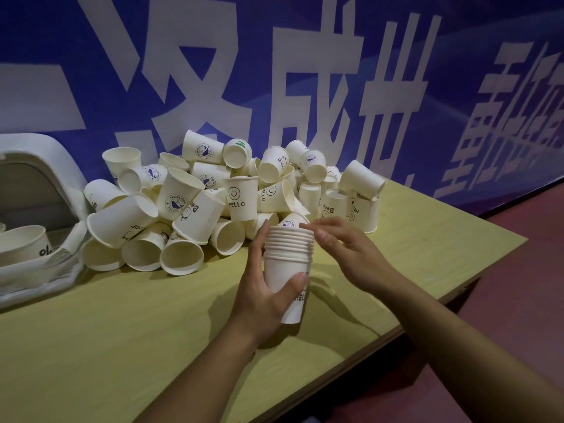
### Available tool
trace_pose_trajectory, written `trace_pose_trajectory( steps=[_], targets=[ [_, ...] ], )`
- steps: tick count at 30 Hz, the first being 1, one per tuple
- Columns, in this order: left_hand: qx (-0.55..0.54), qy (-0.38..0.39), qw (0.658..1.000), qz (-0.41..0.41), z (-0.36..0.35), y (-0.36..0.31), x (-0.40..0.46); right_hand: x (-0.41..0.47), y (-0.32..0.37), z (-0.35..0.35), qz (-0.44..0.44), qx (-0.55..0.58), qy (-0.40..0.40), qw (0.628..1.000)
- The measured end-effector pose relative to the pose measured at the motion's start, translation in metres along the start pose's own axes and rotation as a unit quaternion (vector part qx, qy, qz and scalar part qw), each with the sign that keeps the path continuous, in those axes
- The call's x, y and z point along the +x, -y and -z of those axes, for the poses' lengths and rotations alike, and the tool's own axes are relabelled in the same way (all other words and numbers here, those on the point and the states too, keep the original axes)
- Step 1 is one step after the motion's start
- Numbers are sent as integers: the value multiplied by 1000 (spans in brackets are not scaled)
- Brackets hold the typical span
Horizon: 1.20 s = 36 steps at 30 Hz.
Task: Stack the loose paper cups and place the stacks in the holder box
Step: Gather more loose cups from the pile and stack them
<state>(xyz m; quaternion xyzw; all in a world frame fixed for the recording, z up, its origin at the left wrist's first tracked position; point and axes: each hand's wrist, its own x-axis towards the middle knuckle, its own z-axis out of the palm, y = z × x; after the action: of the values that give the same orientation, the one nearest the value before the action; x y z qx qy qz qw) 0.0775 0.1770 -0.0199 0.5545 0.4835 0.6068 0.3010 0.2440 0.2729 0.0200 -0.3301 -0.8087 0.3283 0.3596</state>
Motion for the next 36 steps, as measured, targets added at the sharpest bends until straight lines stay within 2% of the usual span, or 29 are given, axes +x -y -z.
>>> trace_pose_trajectory(
  steps=[2,4,6,8,10,14,20,24,29,33,36],
  targets=[
    [-8,1,1000,0,-2,-2,0,15,-8,12,10,-54,-38,998],
    [-13,6,1000,-4,-5,-4,-1,36,-22,26,16,-123,-146,982],
    [-15,14,1000,-2,-6,-6,-1,57,-40,46,-15,-203,-232,951],
    [-18,14,1000,-1,-5,-6,-1,77,-58,67,-81,-288,-258,919],
    [-16,10,1000,-4,-4,-5,-1,91,-74,84,-128,-342,-242,899],
    [-9,12,1000,0,-4,-4,-1,104,-89,92,-169,-314,-191,915],
    [1,17,1000,-9,-5,-3,-1,91,-59,85,-100,-177,-283,937],
    [5,22,1000,-5,-5,-1,-1,58,-12,58,-50,-93,-228,968],
    [19,39,999,8,-5,0,-2,12,14,24,-79,74,-120,987],
    [66,80,995,11,-5,2,-2,-5,20,10,-89,95,-42,991],
    [74,96,993,8,-4,3,-2,-4,23,12,-85,90,-14,992]
  ],
)
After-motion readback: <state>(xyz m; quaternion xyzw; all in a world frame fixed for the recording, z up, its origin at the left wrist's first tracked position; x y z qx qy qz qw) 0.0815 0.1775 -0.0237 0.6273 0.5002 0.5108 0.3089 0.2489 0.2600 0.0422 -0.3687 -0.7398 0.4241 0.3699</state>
